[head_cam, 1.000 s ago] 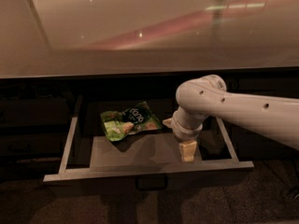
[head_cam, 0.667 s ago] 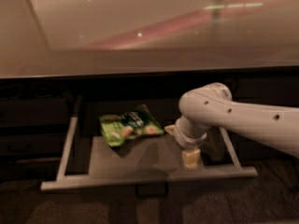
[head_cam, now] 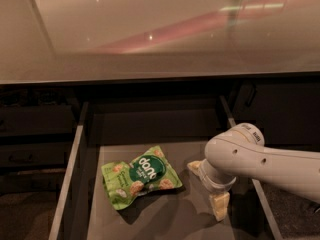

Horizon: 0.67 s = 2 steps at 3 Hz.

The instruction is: Open top drawer

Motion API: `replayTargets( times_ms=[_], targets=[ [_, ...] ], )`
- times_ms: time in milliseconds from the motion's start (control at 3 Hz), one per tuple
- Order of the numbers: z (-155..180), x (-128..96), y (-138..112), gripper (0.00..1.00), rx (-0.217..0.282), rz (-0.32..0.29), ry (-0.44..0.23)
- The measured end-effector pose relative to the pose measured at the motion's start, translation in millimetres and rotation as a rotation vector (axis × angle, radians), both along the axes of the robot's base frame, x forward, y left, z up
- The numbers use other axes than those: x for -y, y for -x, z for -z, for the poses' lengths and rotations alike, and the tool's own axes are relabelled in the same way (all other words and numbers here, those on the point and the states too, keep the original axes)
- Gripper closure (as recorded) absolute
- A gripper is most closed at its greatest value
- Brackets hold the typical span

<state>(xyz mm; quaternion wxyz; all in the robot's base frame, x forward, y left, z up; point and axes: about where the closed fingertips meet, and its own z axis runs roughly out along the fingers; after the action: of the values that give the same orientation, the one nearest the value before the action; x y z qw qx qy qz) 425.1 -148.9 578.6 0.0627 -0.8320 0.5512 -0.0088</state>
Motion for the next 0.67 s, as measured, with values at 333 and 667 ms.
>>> replayTargets(
  times_ms=[333,667],
  targets=[
    [0.0,0.0,0.0,0.00,0.000,0.000,0.000],
    [-40.8,-4.4,-10.0,0.00,0.044,0.013,-0.031]
  ],
)
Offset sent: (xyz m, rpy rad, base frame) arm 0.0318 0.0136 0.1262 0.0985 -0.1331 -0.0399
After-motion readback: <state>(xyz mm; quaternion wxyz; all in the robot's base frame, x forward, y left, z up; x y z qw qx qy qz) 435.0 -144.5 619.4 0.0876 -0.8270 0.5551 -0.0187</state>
